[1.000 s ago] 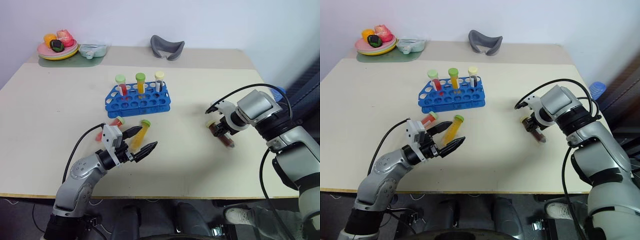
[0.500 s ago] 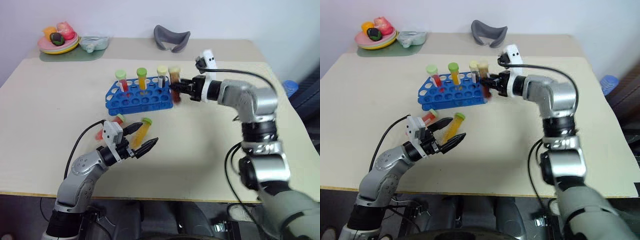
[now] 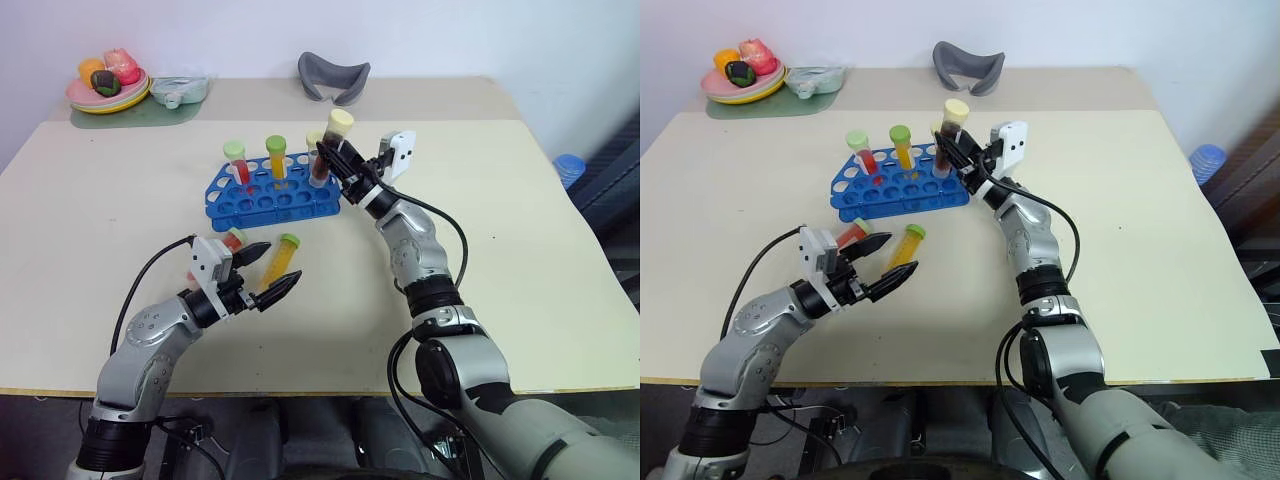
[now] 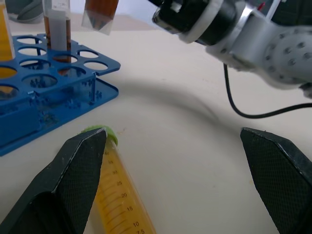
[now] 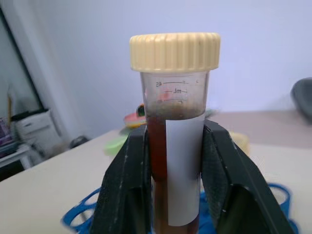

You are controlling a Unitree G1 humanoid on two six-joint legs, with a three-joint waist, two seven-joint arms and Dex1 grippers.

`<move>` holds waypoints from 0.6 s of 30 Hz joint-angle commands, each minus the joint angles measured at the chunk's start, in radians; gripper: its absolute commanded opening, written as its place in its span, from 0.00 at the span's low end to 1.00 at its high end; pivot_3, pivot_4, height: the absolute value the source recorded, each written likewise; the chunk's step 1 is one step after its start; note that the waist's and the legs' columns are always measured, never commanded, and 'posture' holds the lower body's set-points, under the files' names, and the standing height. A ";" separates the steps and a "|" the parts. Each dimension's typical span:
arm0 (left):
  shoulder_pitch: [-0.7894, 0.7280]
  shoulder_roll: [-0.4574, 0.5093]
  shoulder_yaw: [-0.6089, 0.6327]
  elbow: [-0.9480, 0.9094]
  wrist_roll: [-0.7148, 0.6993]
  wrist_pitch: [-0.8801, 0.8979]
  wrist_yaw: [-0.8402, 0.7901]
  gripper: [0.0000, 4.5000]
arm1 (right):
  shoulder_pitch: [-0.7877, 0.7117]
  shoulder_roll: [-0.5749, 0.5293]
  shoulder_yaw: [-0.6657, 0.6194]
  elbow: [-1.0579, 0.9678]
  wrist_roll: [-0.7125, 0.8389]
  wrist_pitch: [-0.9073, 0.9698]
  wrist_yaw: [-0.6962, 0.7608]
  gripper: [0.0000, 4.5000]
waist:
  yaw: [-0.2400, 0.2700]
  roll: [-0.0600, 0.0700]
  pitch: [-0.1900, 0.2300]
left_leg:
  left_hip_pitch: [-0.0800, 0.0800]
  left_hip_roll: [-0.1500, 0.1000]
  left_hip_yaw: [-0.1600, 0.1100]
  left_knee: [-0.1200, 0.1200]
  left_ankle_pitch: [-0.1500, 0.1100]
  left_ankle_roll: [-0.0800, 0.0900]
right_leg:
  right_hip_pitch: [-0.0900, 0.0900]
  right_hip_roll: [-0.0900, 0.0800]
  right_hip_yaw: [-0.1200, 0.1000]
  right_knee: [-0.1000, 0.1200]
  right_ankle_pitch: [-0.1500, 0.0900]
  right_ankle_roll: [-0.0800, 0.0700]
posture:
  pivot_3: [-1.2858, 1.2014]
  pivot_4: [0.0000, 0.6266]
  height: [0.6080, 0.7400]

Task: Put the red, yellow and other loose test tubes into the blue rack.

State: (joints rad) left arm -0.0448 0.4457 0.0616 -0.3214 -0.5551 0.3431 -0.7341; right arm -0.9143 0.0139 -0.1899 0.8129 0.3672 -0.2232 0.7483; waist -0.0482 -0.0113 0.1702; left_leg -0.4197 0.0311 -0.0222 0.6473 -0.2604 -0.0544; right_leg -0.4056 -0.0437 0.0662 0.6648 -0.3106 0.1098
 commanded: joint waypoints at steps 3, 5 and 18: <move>0.026 0.032 0.052 -0.063 -0.034 0.018 0.002 1.00 | -0.060 0.029 -0.039 0.171 -0.001 -0.225 0.033 0.17 | -0.001 0.000 0.000 | 0.000 0.000 0.000 0.000 0.000 0.000 | 0.000 0.000 0.000 0.000 0.000 0.000 | 0.52 0.24 1.00; 0.040 0.039 0.062 -0.085 -0.042 0.031 0.010 1.00 | -0.065 0.033 -0.042 0.240 -0.014 -0.290 0.036 0.17 | -0.001 0.000 0.000 | 0.000 0.000 0.000 0.000 0.000 0.000 | 0.000 0.000 0.000 0.000 0.000 0.000 | 0.52 0.24 1.00; 0.079 0.051 0.109 -0.159 -0.088 0.075 0.045 1.00 | -0.068 0.042 -0.044 0.424 -0.102 -0.400 -0.045 0.17 | -0.003 0.000 0.000 | 0.004 0.000 0.000 -0.001 0.001 -0.003 | 0.003 0.000 0.001 0.001 0.000 0.000 | 0.52 0.24 1.00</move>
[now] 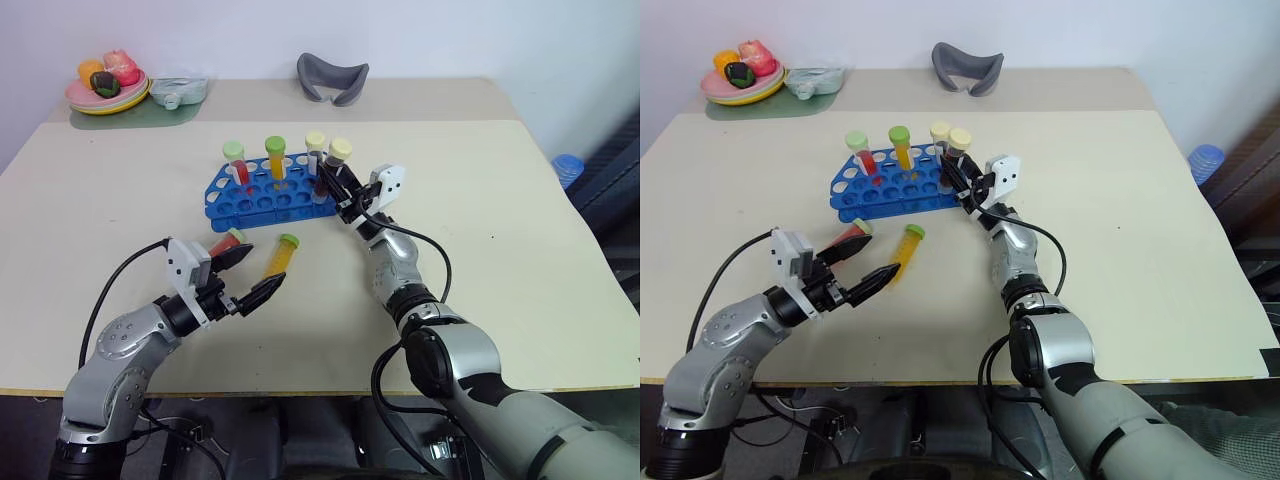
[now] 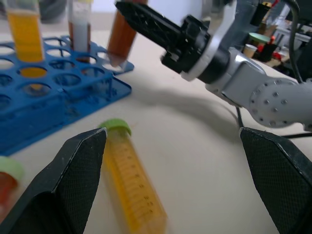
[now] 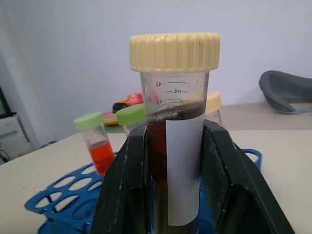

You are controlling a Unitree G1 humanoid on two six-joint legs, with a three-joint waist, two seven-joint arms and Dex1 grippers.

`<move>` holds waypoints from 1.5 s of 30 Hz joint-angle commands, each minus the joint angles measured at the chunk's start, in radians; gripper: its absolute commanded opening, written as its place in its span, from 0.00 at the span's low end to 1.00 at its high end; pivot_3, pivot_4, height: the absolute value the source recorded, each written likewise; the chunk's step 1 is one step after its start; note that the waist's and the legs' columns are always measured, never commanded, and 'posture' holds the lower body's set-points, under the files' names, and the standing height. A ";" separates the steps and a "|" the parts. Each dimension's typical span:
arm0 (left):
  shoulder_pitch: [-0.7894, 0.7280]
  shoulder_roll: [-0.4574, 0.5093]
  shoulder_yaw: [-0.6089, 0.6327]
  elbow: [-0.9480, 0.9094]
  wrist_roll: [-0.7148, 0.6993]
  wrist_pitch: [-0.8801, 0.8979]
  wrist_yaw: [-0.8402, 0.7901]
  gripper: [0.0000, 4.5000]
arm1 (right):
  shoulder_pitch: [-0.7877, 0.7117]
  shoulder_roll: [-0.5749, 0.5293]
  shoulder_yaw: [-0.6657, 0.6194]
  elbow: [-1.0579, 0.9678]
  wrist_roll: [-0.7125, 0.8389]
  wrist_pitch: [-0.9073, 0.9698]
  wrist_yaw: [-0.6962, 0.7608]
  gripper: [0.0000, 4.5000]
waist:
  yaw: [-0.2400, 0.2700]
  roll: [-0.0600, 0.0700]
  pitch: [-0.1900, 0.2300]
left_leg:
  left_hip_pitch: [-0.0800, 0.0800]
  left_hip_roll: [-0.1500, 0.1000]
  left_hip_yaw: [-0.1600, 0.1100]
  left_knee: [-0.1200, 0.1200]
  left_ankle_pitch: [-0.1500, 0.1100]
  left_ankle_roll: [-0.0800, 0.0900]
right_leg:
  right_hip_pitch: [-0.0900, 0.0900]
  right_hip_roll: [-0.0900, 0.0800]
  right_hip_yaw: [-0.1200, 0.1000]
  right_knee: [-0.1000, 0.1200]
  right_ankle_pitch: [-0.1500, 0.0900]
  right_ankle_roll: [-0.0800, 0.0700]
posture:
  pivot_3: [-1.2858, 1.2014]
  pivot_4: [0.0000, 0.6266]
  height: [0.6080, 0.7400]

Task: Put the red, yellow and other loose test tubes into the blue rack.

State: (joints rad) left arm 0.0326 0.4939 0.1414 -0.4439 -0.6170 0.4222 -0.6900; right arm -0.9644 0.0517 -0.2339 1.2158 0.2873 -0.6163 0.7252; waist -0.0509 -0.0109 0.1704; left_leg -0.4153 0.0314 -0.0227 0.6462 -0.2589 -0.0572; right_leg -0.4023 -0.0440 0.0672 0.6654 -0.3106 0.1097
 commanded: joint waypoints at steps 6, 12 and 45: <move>-0.018 -0.018 0.046 -0.041 -0.028 -0.032 0.029 1.00 | -0.041 -0.003 -0.001 0.044 -0.050 0.001 -0.042 0.17 | -0.011 0.000 0.000 | 0.005 0.000 0.000 -0.001 0.000 0.000 | 0.006 0.000 0.000 -0.001 0.000 0.000 | 0.52 0.24 1.00; -0.048 -0.044 0.040 -0.031 0.050 -0.091 0.092 1.00 | -0.043 -0.011 0.009 0.058 -0.088 0.007 -0.061 0.17 | -0.018 0.000 0.000 | 0.006 0.000 -0.001 -0.001 0.000 0.000 | 0.006 0.000 0.000 0.000 0.000 0.000 | 0.52 0.24 1.00; -0.034 -0.100 0.017 -0.003 0.115 -0.191 0.124 1.00 | -0.042 -0.014 0.074 0.078 -0.212 0.039 -0.102 0.17 | -0.020 0.000 -0.001 | 0.010 0.000 -0.003 -0.001 0.000 0.000 | 0.011 0.001 0.000 0.000 0.000 0.000 | 0.52 0.24 1.00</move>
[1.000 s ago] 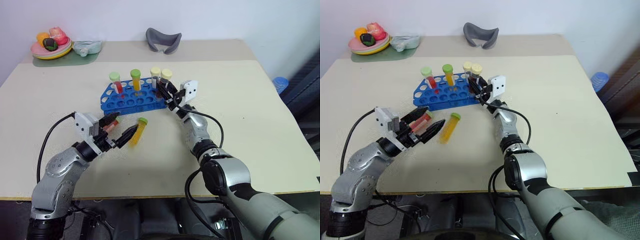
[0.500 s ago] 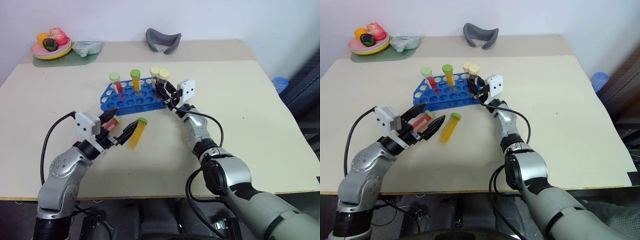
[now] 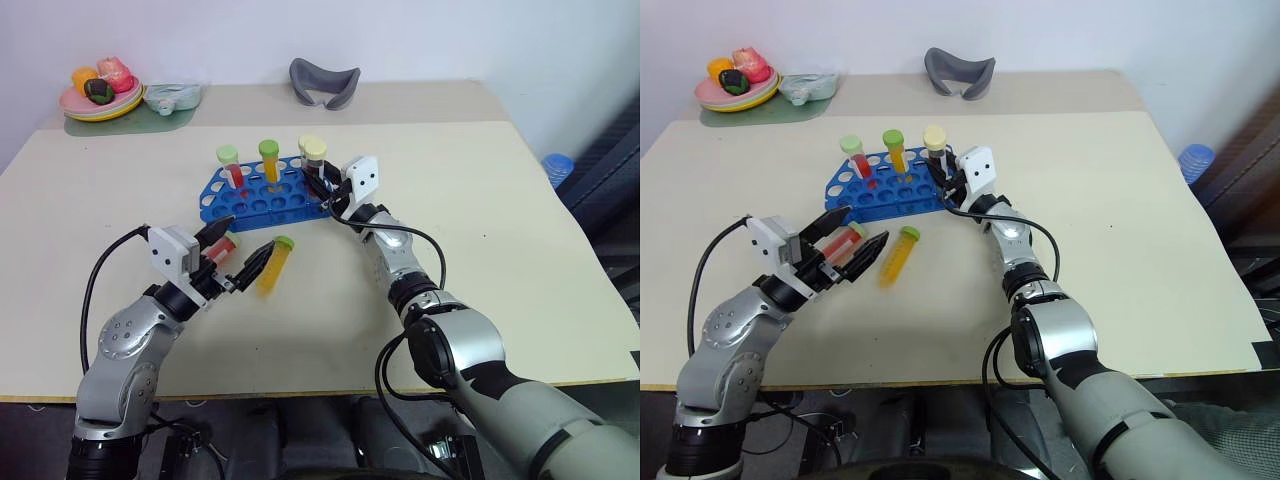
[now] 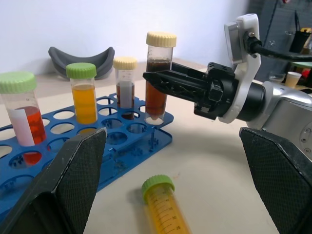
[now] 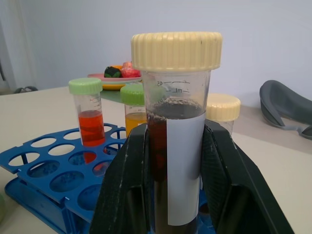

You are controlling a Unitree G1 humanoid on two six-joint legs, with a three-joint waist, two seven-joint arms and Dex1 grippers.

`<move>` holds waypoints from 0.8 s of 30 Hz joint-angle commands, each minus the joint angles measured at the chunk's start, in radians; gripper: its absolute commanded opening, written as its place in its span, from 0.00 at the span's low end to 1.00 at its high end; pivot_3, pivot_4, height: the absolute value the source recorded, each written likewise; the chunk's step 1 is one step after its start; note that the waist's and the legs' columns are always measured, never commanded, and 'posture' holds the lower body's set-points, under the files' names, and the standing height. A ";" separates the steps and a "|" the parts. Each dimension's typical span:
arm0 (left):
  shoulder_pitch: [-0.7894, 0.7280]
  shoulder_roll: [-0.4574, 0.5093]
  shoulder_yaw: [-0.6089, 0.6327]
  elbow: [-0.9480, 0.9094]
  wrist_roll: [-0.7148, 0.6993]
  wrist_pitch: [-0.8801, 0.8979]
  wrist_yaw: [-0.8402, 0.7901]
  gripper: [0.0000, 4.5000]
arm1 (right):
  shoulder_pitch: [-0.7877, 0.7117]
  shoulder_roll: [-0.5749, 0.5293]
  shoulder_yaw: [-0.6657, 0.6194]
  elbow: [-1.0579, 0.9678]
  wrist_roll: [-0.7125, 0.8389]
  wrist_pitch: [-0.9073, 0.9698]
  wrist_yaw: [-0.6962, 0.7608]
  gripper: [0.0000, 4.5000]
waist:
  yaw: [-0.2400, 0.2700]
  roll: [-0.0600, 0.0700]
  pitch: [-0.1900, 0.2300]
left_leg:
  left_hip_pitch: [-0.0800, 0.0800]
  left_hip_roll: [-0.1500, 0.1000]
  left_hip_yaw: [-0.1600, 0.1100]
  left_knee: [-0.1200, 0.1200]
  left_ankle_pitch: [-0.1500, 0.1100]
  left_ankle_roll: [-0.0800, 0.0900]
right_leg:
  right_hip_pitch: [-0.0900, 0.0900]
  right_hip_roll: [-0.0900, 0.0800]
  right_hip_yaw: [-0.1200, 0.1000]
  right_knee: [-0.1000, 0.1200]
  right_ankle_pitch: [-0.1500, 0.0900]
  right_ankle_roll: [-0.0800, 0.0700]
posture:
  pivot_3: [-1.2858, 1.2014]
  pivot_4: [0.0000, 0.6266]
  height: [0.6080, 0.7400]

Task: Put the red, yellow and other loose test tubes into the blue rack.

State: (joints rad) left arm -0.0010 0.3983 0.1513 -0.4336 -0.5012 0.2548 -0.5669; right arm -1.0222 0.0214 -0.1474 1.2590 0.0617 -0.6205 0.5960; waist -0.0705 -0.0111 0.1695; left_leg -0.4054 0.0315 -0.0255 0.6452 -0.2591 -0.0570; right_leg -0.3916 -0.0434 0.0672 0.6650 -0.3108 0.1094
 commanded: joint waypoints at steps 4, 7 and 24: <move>0.000 -0.006 0.008 -0.012 -0.001 -0.025 -0.001 1.00 | 0.014 0.030 -0.045 0.033 0.047 0.054 0.046 0.17 | 0.000 0.000 0.000 | 0.000 0.000 0.000 0.000 0.000 0.000 | 0.000 0.000 0.000 0.000 0.000 0.000 | 0.52 0.24 1.00; 0.001 -0.004 0.011 -0.012 -0.002 -0.025 -0.002 1.00 | 0.018 0.031 -0.038 0.034 0.034 0.044 0.047 0.17 | 0.000 0.000 0.000 | 0.000 0.000 0.000 0.000 0.000 0.000 | 0.000 0.000 0.000 0.000 0.000 0.000 | 0.52 0.24 1.00; 0.001 -0.011 0.004 -0.022 -0.002 -0.018 0.011 1.00 | -0.014 -0.002 -0.022 0.040 -0.003 0.040 -0.015 0.17 | 0.000 0.000 0.000 | 0.000 0.000 0.000 0.000 0.000 0.000 | 0.000 0.000 0.000 0.000 0.000 0.000 | 0.52 0.24 1.00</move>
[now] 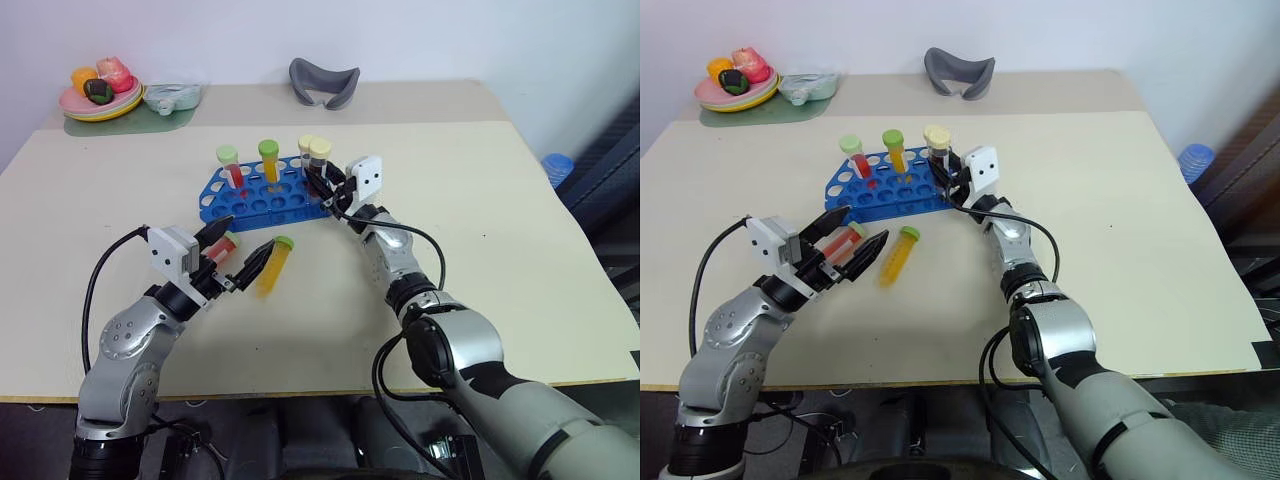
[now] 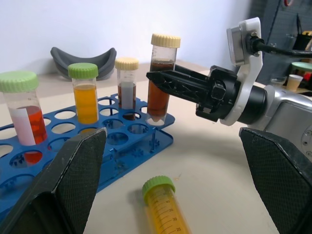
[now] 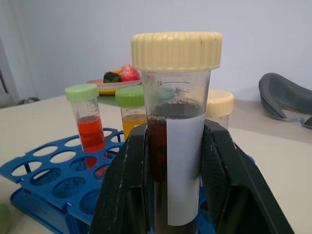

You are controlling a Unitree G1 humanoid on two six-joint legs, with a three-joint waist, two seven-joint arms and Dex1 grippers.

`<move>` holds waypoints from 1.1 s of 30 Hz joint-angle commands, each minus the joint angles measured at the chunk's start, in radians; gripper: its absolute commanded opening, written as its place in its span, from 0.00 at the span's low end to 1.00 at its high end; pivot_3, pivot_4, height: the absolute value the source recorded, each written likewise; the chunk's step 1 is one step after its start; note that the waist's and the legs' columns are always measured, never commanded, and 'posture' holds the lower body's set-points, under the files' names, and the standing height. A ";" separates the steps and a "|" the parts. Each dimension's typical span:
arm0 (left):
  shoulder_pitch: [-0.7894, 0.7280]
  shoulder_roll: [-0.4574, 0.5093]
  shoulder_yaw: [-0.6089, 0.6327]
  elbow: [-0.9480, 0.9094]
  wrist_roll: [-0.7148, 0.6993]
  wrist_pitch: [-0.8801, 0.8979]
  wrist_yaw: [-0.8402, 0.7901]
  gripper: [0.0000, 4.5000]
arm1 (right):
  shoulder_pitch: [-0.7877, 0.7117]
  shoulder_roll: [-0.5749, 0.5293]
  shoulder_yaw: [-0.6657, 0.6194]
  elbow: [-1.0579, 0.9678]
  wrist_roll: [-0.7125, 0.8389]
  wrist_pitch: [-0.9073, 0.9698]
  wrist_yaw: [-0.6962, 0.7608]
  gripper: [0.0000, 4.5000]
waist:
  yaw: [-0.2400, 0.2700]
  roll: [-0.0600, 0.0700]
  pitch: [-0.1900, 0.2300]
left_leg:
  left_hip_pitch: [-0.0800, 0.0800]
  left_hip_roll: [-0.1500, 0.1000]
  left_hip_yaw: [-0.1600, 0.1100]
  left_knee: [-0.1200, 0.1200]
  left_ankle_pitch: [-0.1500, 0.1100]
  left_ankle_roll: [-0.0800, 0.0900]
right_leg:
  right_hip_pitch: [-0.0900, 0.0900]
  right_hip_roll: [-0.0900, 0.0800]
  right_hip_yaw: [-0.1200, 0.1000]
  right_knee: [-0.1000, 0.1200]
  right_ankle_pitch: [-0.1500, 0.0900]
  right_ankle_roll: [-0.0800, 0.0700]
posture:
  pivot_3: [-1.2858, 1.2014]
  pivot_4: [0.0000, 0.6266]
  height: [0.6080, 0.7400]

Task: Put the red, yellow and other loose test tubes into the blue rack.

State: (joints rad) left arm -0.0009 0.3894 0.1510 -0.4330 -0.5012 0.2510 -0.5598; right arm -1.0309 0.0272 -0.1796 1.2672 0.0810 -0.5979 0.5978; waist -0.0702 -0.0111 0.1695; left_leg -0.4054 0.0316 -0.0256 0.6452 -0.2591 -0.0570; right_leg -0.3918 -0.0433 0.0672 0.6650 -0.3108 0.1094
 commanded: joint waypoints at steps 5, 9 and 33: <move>0.001 -0.003 0.006 -0.024 -0.002 -0.015 0.007 1.00 | -0.018 -0.019 0.008 0.035 -0.024 0.018 -0.027 0.17 | 0.000 0.000 0.000 | 0.000 0.000 0.000 0.000 0.000 0.000 | 0.000 0.000 0.000 0.000 0.000 0.000 | 0.52 0.24 1.00; 0.002 -0.004 0.005 -0.024 -0.002 -0.014 0.009 1.00 | -0.019 -0.025 0.006 0.037 -0.028 0.018 -0.028 0.17 | 0.000 0.000 0.000 | 0.000 0.000 0.000 0.000 0.000 0.000 | 0.000 0.000 0.000 0.000 0.000 0.000 | 0.52 0.24 1.00; -0.002 -0.001 -0.001 -0.025 -0.007 -0.007 0.009 1.00 | 0.019 0.007 -0.011 0.024 0.009 0.031 0.097 0.17 | 0.000 0.000 0.001 | -0.002 0.000 0.000 0.000 0.000 0.000 | -0.002 0.000 0.000 0.000 0.000 0.000 | 0.52 0.24 1.00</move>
State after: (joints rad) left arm 0.0035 0.3877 0.1481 -0.4331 -0.5017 0.2519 -0.5511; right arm -1.0039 0.0231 -0.1863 1.3003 0.0816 -0.5737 0.6628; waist -0.0707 -0.0107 0.1701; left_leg -0.4071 0.0315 -0.0256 0.6451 -0.2591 -0.0571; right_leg -0.3936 -0.0433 0.0674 0.6650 -0.3108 0.1094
